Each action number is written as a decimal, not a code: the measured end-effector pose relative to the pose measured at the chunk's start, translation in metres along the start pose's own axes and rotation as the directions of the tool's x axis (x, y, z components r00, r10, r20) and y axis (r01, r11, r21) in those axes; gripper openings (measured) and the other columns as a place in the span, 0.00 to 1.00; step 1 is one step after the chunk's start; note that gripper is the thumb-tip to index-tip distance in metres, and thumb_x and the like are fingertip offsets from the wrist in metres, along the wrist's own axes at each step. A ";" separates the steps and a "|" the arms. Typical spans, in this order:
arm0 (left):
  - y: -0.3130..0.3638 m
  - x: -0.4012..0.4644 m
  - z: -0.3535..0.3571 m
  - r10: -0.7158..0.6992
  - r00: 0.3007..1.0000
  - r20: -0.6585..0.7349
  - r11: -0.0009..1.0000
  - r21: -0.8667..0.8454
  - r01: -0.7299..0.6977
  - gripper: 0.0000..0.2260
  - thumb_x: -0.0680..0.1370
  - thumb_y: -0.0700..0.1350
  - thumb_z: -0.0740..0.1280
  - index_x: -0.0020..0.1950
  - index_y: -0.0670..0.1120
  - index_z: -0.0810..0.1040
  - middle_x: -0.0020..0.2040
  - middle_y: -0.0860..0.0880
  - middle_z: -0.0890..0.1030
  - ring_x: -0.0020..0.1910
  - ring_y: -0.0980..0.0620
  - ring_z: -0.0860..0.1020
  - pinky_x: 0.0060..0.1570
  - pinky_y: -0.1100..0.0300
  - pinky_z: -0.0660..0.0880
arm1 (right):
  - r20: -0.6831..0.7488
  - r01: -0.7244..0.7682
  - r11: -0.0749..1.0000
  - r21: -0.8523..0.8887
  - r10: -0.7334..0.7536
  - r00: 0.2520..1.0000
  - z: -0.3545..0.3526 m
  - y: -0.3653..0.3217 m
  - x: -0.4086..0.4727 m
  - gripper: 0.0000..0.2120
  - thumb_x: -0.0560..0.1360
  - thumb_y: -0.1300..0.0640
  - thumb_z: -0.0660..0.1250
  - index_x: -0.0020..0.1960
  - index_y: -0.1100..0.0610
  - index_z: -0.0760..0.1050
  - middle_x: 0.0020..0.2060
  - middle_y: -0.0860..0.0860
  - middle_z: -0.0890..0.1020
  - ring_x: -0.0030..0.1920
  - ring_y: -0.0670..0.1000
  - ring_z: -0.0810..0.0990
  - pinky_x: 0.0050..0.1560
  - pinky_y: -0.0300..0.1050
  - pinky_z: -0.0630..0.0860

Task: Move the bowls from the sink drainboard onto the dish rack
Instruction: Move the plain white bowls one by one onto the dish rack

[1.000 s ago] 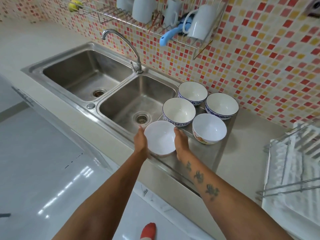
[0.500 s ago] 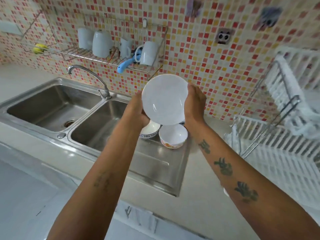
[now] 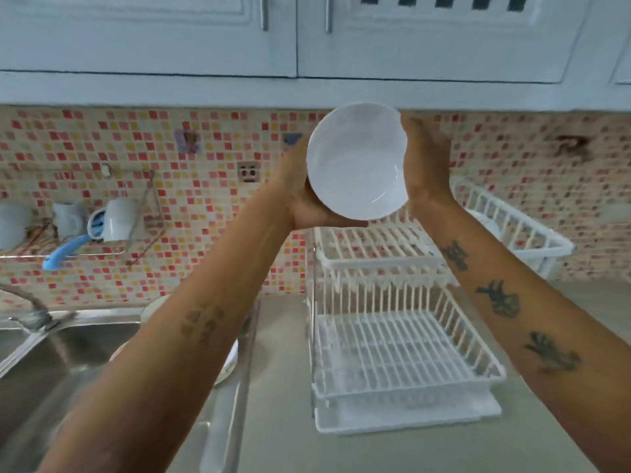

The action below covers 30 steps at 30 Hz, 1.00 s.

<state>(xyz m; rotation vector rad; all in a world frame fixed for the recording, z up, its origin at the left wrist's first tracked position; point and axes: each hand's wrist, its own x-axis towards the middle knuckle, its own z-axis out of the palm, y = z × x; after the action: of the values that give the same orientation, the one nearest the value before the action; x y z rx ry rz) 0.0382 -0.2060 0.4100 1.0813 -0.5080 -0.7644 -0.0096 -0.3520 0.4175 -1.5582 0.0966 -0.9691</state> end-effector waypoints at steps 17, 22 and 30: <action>-0.089 0.171 0.095 0.500 0.831 0.246 0.047 0.950 -0.309 0.29 0.72 0.60 0.71 0.67 0.50 0.66 0.70 0.46 0.63 0.67 0.40 0.65 0.67 0.43 0.67 | 0.043 -0.247 0.880 -0.406 0.289 0.957 -0.161 0.069 0.084 0.24 0.73 0.38 0.62 0.49 0.59 0.76 0.44 0.54 0.79 0.40 0.52 0.78 0.35 0.42 0.69; -0.109 0.193 0.091 0.432 0.873 0.225 0.024 0.965 -0.260 0.30 0.71 0.59 0.73 0.66 0.48 0.66 0.71 0.45 0.62 0.66 0.38 0.66 0.65 0.44 0.68 | -0.025 -0.336 0.867 -0.368 0.352 0.936 -0.163 0.096 0.087 0.30 0.71 0.42 0.66 0.63 0.64 0.72 0.48 0.53 0.79 0.45 0.53 0.79 0.36 0.43 0.69; -0.125 0.209 0.090 0.358 0.905 0.229 -0.088 0.974 -0.211 0.30 0.70 0.59 0.74 0.64 0.47 0.65 0.70 0.45 0.62 0.65 0.39 0.64 0.65 0.44 0.67 | -0.058 -0.444 0.848 -0.289 0.448 0.892 -0.164 0.129 0.100 0.39 0.58 0.40 0.64 0.65 0.61 0.74 0.54 0.57 0.83 0.49 0.57 0.83 0.37 0.44 0.72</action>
<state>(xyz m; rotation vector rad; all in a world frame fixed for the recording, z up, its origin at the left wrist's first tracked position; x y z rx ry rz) 0.0721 -0.4518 0.3323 2.2900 -1.2831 0.3135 0.0119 -0.5704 0.3445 -1.7085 0.5969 -0.5886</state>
